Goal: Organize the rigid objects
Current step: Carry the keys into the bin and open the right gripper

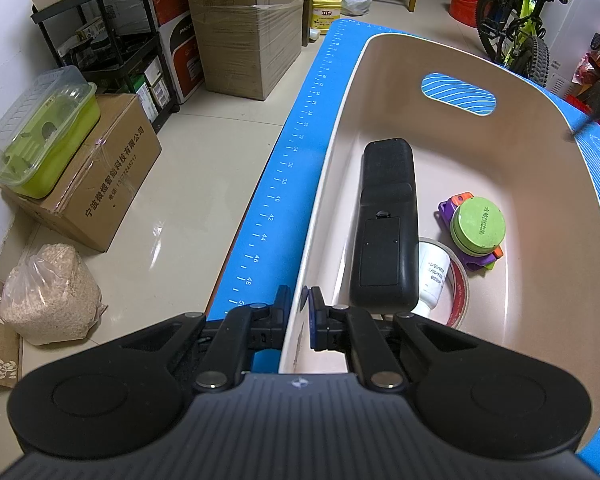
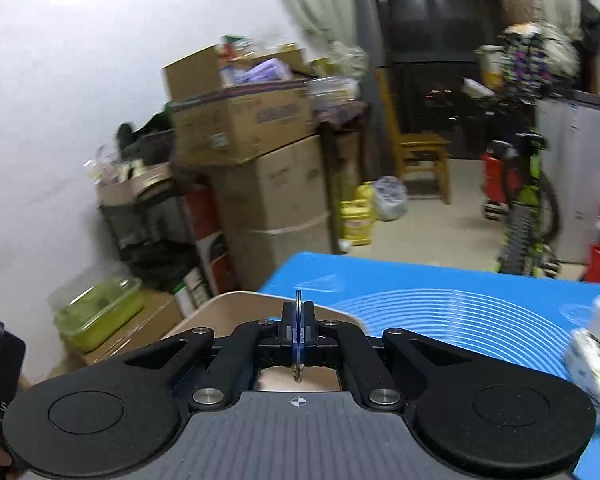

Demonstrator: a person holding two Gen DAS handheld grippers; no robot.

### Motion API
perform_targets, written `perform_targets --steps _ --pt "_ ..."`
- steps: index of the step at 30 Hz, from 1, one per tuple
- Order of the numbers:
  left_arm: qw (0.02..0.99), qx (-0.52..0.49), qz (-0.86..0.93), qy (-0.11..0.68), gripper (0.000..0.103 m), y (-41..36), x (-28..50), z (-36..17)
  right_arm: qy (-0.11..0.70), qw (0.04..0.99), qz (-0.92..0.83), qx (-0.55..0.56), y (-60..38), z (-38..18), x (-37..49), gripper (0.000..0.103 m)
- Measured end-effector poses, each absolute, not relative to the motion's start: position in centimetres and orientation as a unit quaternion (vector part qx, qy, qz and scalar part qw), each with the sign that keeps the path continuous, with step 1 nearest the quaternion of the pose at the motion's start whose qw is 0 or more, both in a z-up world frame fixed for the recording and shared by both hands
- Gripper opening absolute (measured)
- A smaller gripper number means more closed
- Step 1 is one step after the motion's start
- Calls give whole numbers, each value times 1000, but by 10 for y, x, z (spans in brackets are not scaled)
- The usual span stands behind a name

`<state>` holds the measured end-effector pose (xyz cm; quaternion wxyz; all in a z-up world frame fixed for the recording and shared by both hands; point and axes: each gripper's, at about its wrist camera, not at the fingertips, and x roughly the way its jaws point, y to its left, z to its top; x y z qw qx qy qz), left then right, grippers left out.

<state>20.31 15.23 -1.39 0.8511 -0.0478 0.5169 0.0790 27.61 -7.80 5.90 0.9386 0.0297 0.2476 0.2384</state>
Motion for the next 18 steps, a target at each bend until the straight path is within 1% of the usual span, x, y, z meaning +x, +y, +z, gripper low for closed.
perform_targets --steps 8,18 --pt "851 -47 79 517 11 152 203 -14 313 911 269 -2 -20 27 307 13" --pt "851 -46 79 517 11 152 203 -14 374 888 265 -47 15 -15 325 13"
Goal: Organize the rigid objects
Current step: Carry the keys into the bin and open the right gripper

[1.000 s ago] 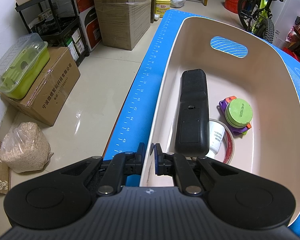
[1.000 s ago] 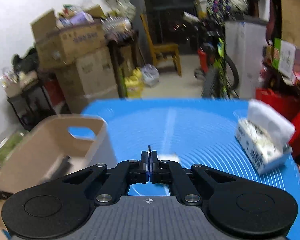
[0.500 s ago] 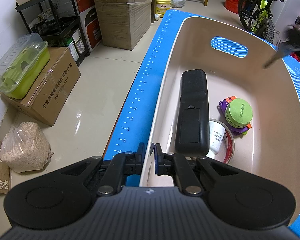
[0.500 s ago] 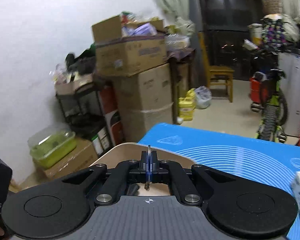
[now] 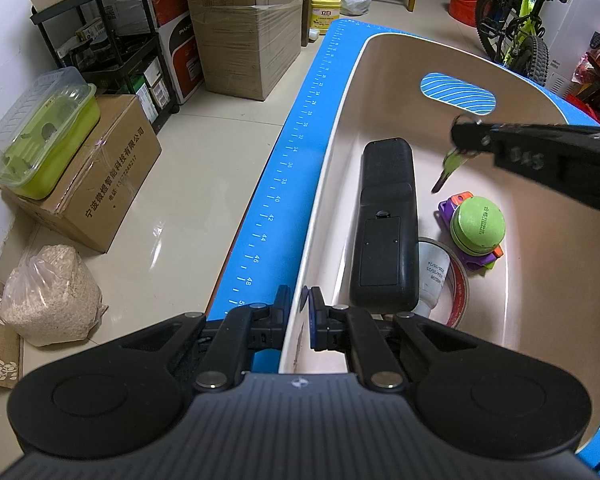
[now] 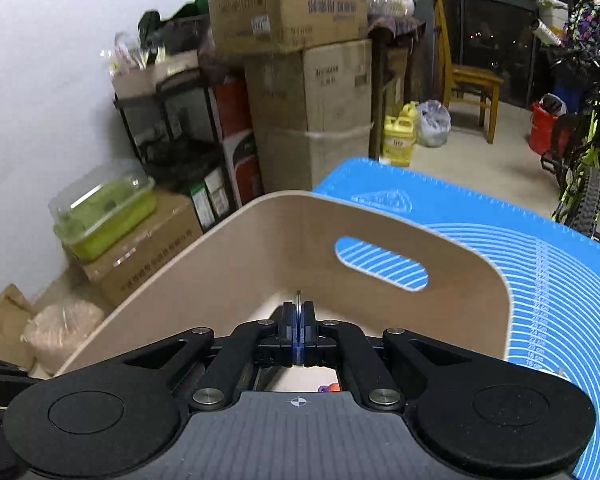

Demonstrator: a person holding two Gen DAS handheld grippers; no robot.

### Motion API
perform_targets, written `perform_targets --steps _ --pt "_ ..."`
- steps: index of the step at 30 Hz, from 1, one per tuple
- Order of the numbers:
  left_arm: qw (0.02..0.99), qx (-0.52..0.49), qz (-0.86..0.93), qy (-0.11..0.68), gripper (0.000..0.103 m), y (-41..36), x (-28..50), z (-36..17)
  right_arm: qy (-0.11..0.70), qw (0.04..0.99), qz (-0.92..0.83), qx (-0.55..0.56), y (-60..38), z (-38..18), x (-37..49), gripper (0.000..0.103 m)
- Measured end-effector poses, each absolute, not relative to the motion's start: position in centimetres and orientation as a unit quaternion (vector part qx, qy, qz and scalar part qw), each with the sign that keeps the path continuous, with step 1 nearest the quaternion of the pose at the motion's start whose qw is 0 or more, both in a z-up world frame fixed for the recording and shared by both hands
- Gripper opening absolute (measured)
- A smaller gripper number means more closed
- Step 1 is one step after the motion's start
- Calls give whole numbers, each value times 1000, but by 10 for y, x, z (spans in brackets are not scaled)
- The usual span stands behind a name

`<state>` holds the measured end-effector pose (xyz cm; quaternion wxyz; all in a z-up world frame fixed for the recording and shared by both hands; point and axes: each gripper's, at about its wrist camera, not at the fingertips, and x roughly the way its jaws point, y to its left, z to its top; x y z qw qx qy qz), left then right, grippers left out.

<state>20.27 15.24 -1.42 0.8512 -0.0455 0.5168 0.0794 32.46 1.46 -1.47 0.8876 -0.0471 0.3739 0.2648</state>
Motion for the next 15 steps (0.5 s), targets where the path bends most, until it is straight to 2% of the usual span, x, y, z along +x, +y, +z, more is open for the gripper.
perform_targets --steps 10,15 --pt "851 -45 80 517 11 153 203 -14 442 852 267 -89 33 -32 331 12" --pt "851 -45 80 517 11 153 203 -14 448 846 271 -102 33 -30 330 13"
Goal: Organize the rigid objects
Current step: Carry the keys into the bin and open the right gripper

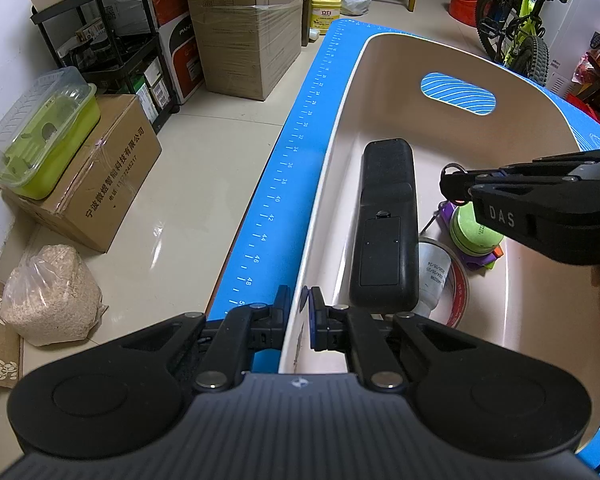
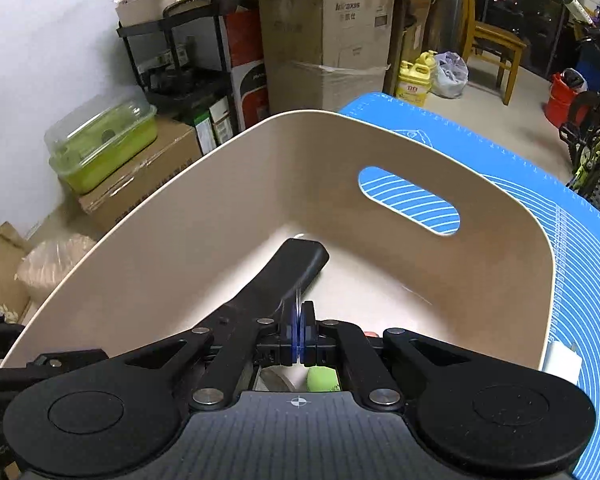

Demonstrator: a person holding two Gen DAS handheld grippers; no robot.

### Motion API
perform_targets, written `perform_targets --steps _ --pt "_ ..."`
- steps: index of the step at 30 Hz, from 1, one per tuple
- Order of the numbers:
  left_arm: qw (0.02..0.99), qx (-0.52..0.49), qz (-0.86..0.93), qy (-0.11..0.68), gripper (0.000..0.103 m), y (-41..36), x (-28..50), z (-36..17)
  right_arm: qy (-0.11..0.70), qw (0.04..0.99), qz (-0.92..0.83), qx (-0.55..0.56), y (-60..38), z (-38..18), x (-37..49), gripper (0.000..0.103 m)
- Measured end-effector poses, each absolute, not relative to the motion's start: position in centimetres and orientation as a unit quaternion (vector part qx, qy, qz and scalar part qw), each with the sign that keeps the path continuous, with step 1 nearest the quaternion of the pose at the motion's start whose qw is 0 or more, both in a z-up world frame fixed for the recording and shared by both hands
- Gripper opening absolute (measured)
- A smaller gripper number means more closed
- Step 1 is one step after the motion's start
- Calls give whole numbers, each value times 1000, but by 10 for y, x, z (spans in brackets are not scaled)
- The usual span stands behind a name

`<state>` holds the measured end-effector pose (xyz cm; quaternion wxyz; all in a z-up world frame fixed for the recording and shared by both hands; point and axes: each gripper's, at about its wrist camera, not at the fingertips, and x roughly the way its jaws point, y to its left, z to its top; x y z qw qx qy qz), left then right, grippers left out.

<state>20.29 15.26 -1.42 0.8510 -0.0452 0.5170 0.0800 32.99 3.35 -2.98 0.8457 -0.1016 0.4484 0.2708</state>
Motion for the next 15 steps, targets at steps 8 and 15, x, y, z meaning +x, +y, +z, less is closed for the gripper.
perform_targets --steps 8,15 --pt "851 -45 80 517 11 153 203 -14 467 827 289 -122 36 -32 317 13" --pt "851 -45 80 517 11 153 203 -14 482 814 294 -139 39 -37 314 13"
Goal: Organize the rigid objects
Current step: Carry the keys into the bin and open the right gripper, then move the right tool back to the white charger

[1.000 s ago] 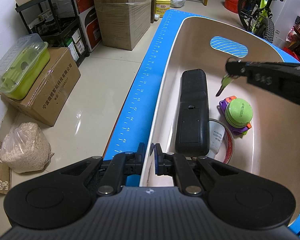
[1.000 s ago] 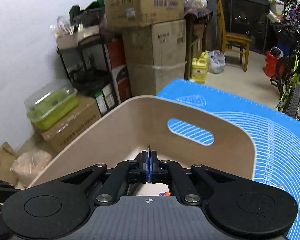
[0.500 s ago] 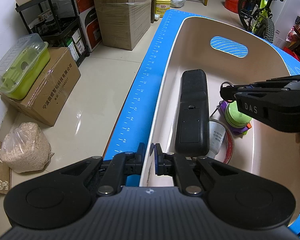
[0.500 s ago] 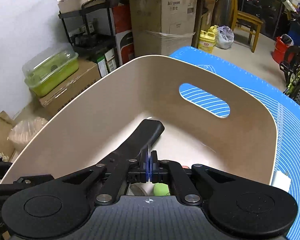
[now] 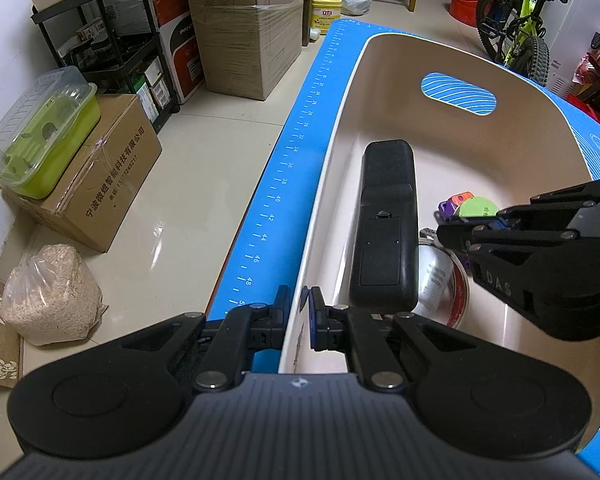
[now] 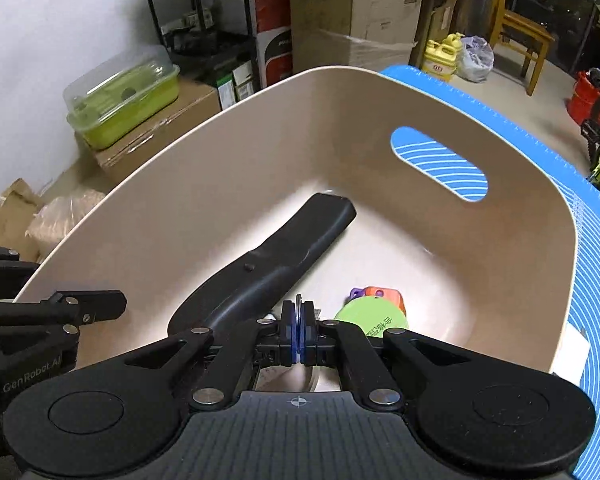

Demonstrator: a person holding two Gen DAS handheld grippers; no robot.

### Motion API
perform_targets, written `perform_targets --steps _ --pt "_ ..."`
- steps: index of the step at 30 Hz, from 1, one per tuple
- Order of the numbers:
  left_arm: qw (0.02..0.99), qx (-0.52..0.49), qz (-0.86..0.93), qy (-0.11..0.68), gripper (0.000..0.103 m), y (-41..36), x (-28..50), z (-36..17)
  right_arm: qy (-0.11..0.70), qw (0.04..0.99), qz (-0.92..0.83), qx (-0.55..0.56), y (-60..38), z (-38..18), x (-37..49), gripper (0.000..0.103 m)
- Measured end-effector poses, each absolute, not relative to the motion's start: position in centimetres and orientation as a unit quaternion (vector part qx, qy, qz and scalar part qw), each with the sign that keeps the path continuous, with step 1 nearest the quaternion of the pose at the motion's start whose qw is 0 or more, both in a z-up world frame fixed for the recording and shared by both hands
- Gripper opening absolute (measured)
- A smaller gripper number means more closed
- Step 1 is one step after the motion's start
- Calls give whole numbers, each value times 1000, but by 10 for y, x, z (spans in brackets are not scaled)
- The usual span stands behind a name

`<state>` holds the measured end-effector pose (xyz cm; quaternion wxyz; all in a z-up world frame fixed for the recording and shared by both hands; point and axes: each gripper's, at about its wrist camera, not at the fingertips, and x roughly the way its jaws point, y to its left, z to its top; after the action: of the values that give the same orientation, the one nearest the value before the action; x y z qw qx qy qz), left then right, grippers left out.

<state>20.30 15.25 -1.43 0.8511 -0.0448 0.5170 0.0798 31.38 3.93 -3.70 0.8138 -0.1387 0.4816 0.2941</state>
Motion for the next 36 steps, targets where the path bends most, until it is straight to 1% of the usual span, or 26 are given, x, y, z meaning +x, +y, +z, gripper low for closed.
perform_targets --steps 6,9,10,11,12,14,15,24,28,32,36 --pt "851 -45 80 517 11 153 203 -14 497 802 296 -148 40 -43 313 16" --pt "851 -45 80 517 11 153 203 -15 501 803 291 -139 36 -43 314 24" --pt "851 -45 80 517 11 153 203 -15 500 804 290 -136 35 -43 314 37" --pt "851 -45 80 517 11 153 203 -15 497 806 293 -131 33 -41 312 42" --pt "851 -45 79 517 11 153 203 -15 492 809 295 -126 31 -39 311 45" --pt "851 -45 79 517 11 153 203 -15 476 819 297 -120 24 -32 307 55" --pt "851 -45 79 517 11 153 203 -15 467 824 298 -115 19 -27 305 56" --pt "851 -45 80 517 11 153 203 -15 373 885 271 -55 -50 29 301 64" --pt "851 -44 81 517 11 152 203 -16 346 910 228 -24 -84 43 308 70" --pt "851 -43 82 517 11 152 204 -16 349 921 173 -3 -119 35 324 71" --pt "851 -40 83 518 11 150 203 -15 367 921 126 22 -150 7 343 71"
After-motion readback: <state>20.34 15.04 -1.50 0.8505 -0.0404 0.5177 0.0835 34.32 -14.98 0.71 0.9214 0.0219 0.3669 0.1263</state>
